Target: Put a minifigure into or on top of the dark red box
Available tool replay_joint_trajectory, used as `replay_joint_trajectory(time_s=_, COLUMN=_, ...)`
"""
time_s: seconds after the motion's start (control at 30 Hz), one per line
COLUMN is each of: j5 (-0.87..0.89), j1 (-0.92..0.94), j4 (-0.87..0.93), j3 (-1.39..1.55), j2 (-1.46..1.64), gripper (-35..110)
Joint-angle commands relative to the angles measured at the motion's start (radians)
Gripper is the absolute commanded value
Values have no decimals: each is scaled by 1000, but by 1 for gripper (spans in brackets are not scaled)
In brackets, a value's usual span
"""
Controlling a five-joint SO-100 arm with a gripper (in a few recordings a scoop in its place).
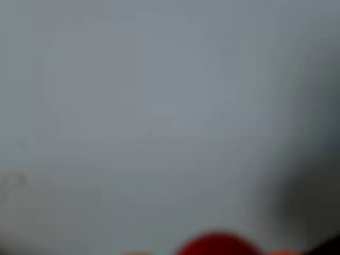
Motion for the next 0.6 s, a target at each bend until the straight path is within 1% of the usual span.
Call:
replay_joint_trajectory(time_s=0.0, j5=20, j1=60, j4=-28, j3=118, j2=196, gripper=0)
replay_joint_trajectory(time_s=0.2, j5=40, j1=179, j4=-83, j3=235, j2=359, gripper=0)
replay_joint_trajectory(time_s=0.37, j5=54, j1=293, j4=-166, j3=319, j2=506, gripper=0)
replay_joint_trajectory(time_s=0.57, j5=15, j1=393, j4=-299, j3=295, j2=437, gripper=0)
